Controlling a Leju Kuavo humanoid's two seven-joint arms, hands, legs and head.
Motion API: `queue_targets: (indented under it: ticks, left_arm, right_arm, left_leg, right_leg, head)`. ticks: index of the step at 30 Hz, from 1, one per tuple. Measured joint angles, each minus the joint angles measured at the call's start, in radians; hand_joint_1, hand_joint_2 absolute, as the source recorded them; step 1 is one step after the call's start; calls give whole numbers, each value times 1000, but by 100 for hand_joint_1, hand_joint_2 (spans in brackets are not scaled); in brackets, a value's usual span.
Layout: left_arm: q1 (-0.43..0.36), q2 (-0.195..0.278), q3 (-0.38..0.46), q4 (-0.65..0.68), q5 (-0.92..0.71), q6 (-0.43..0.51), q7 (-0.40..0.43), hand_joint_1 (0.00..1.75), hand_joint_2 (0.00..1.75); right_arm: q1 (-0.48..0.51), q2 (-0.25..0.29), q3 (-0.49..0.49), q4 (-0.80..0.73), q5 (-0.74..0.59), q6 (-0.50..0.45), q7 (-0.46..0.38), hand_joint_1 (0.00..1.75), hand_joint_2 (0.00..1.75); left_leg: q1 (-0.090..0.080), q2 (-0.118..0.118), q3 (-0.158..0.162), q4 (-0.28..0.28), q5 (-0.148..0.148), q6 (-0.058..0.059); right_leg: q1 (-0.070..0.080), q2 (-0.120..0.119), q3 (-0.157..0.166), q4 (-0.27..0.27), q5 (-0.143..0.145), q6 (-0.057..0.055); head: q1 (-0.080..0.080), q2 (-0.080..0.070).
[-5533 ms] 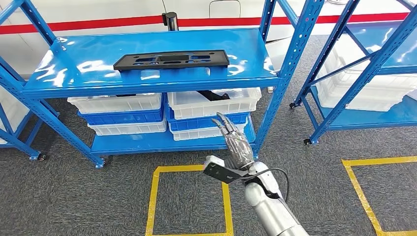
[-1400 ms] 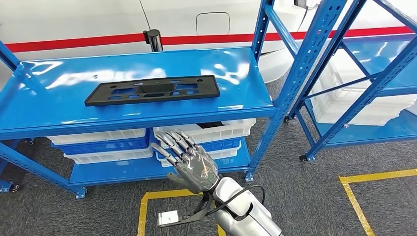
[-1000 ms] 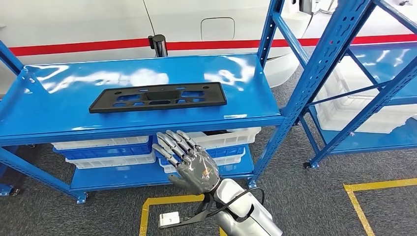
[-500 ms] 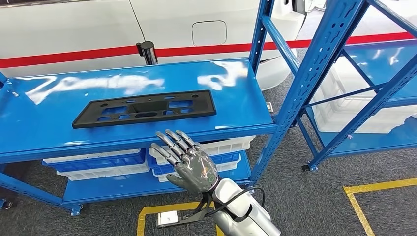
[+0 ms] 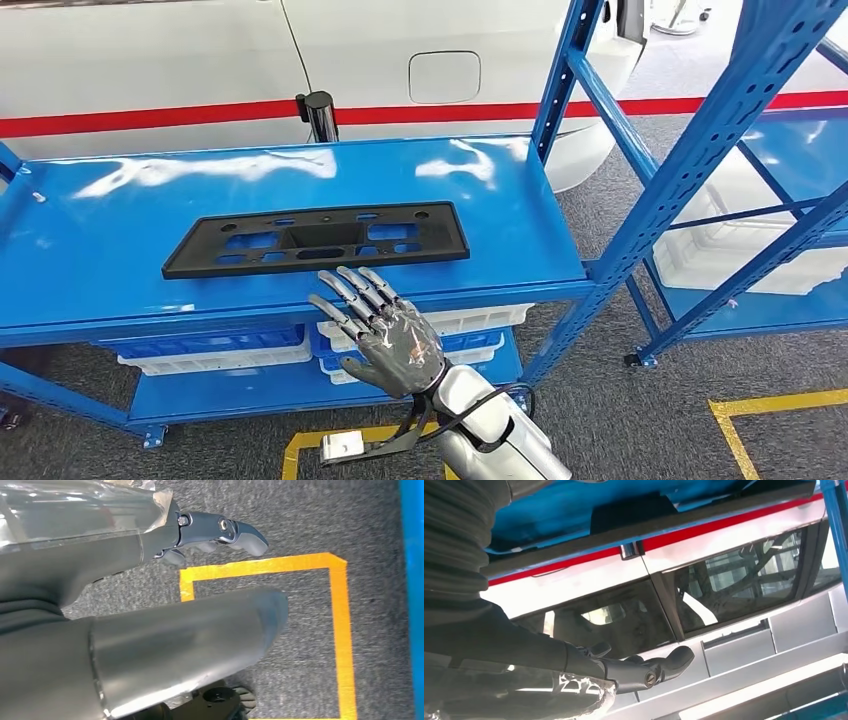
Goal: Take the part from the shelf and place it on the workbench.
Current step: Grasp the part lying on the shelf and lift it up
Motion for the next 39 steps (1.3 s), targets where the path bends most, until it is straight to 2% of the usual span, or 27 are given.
queue_targets:
  ticks: [1, 3, 5, 6, 7, 10, 11, 12, 13, 14, 15, 17, 18, 21, 22, 23, 26, 27, 28, 29, 30, 31, 32, 33, 35, 37, 39]
  left_arm:
    - [0, 0, 0, 0, 1, 0, 0, 0, 0]
    - [-1, 0, 0, 0, 2, 1, 0, 0, 0]
    - [-1, 0, 0, 0, 2, 2, 0, 0, 0]
    - [-1, 0, 0, 0, 2, 2, 0, 0, 0]
    - [-2, 0, 0, 0, 1, 2, -1, 0, 0]
    - [-4, 0, 0, 0, 1, 2, -1, 0, 0]
    - [-3, 0, 0, 0, 2, 2, -1, 0, 0]
    - [-3, 0, 0, 0, 2, 2, -1, 0, 0]
    - [-3, 1, 0, 0, 2, 2, -2, 0, 0]
    - [-3, 1, 0, 0, 2, 2, -2, 0, 0]
    - [-3, 1, 0, 0, 2, 2, -2, 0, 0]
    - [-4, 1, 0, 0, 2, 2, -3, 0, 0]
    - [-4, 1, -1, 0, 1, 2, -3, 0, 0]
    - [-6, -2, -2, 0, 1, 10, -4, 0, 0]
    - [-9, -2, -3, 0, 1, 16, -5, 0, 0]
    - [-12, -3, -3, 0, 1, 23, -5, 0, 0]
    - [-14, -3, -4, 0, 1, 42, -4, 0, 0]
    - [-14, -4, -4, 0, 1, 48, -3, 0, 0]
    - [-14, -5, -5, 0, 0, 52, 0, 0, 0]
    - [-15, -7, -5, 0, 0, 57, 3, 0, 0]
    - [-16, -8, -7, 0, -1, 60, 6, 0, 0]
    - [-17, -10, -9, 0, -2, 62, 9, 0, 0]
    - [-19, -12, -11, 0, -3, 63, 12, 0, 0]
    - [-20, -14, -14, 0, -5, 64, 16, 0, 0]
    - [-24, -16, -20, 0, -9, 69, 23, 0, 0]
    - [-27, -16, -25, -1, -11, 74, 27, 0, 0]
    - [-32, -17, -28, -1, -14, 75, 29, 0, 0]
  right_arm:
    - [-1, 0, 0, 2, -1, 0, -2, 0, 175]
    - [-2, 0, -1, 4, -2, -1, -3, 0, 175]
    - [-3, 3, -1, 5, -3, -2, -4, 0, 175]
    - [-4, 5, -1, 6, -3, -2, -5, 0, 175]
    - [-6, 8, -1, 6, -3, -2, -5, 0, 175]
    - [-7, 10, -2, 10, -4, -2, -7, 0, 175]
    - [-6, 10, -2, 13, -5, -2, -8, 0, 175]
    - [-5, 10, -2, 16, -7, -2, -10, 0, 175]
    - [-5, 10, -2, 18, -8, -3, -12, 0, 175]
    - [-5, 10, -2, 21, -9, -3, -14, 0, 175]
    - [-6, 11, -2, 23, -11, -3, -16, 0, 175]
    - [-9, 11, -1, 28, -15, -5, -19, 0, 175]
    - [-11, 11, -1, 31, -18, -5, -21, 0, 175]
    - [-14, 14, 2, 41, -23, -7, -22, 0, 175]
    - [-17, 14, 3, 43, -23, -7, -23, 0, 175]
    - [-18, 15, 4, 46, -23, -7, -23, 0, 175]
    - [-18, 14, 8, 56, -23, -5, -23, 0, 175]
    - [-17, 15, 10, 61, -24, -1, -23, 0, 175]
    - [-17, 16, 14, 67, -27, 4, -24, 0, 175]
    - [-19, 18, 18, 73, -30, 10, -24, 0, 175]
    - [-22, 20, 21, 80, -35, 17, -25, 0, 175]
    - [-26, 23, 23, 89, -40, 21, -25, 0, 175]
    - [-32, 27, 25, 100, -44, 23, -24, 0, 175]
    - [-39, 30, 26, 111, -48, 24, -23, 0, 175]
    - [-55, 40, 27, 143, -54, 22, -20, 0, 175]
    - [-73, 50, 28, 180, -56, 20, -17, 0, 175]
    - [-90, 60, 29, 213, -56, 19, -15, 0, 175]
  left_leg:
    - [0, 1, 6, -2, -7, -6]
    - [-1, 2, 15, 3, -12, -18]
    - [-1, 5, 17, 22, -16, -26]
    - [0, 6, 6, 47, -26, -30]
    - [2, 7, -16, 88, -46, -34]
    - [6, 7, -134, 260, -122, -48]
    - [7, 7, -162, 287, -124, -51]
    - [8, 7, -172, 276, -102, -51]
    - [9, 7, -162, 230, -62, -49]
    - [10, 8, -139, 163, -12, -46]
    - [9, 9, -114, 99, 18, -44]
    - [4, 11, -85, 28, 30, -34]
    - [2, 12, -83, 22, 22, -27]
    - [1, 9, -59, 11, 41, -4]
    - [2, 9, -50, 9, 42, 1]
    - [2, 8, -44, 7, 42, 5]
    - [-3, 5, -42, 7, 35, 11]
    - [-5, 3, -39, 7, 31, 12]
    - [-8, 2, -35, 7, 28, 13]
    - [-11, 0, -29, 7, 23, 13]
    - [-13, -1, -23, 6, 19, 12]
    - [-15, -2, -17, 5, 15, 11]
    - [-15, -3, -14, 4, 12, 8]
    - [-15, -3, -11, 3, 11, 3]
    - [-14, -2, -14, 2, 7, 1]
    - [-11, 1, -16, -1, 5, 4]
    - [-10, 1, -14, -3, 4, 1]
  right_leg:
    - [3, -3, 12, -33, 12, -11]
    - [4, -4, 16, -45, 13, -37]
    - [-4, -2, 34, -53, 27, -52]
    - [-7, -2, 45, -54, 25, -58]
    - [-11, -2, 54, -57, 22, -64]
    - [-10, -1, 61, -57, 11, -74]
    - [-10, 0, 63, -57, 7, -73]
    - [-11, 1, 69, -57, 2, -71]
    - [-11, 2, 77, -57, -4, -68]
    - [-11, 2, 86, -57, -11, -64]
    - [-10, 2, 95, -57, -18, -59]
    - [-6, 2, 103, -58, -29, -47]
    - [-2, 2, 106, -54, -30, -39]
    - [1, 1, 107, -27, -41, -23]
    - [0, 1, 91, 4, -54, -22]
    - [-1, 1, 62, 54, -72, -23]
    - [-2, 1, -53, 227, -133, -26]
    - [-1, 1, -72, 239, -133, -23]
    - [-1, 1, -71, 210, -113, -17]
    - [1, 1, -53, 148, -78, -12]
    - [3, 1, -25, 71, -35, -12]
    - [7, 0, -4, 10, -7, -19]
    - [12, 0, 8, -27, 6, -30]
    - [16, 0, 13, -44, 12, -42]
    - [13, 1, 19, -53, 28, -41]
    - [8, 2, 25, -57, 48, -34]
    - [10, 4, 25, -57, 46, -41]
  head:
    - [0, 0]
    - [1, 0]
    - [0, 0]
    - [0, 0]
    - [-2, 0]
    - [-4, 0]
    - [-4, 0]
    - [-4, 0]
    - [-4, 0]
    - [-4, 0]
    - [-3, 0]
    - [-3, 0]
    - [-3, 0]
    - [-3, 0]
    - [-3, 0]
    - [-2, 0]
    - [-1, 0]
    - [0, 0]
    - [-1, 0]
    - [-1, 0]
    - [-1, 0]
    - [-4, 0]
    - [-6, 0]
    - [-7, 0]
    - [-8, 0]
    - [-9, 0]
    - [-9, 0]
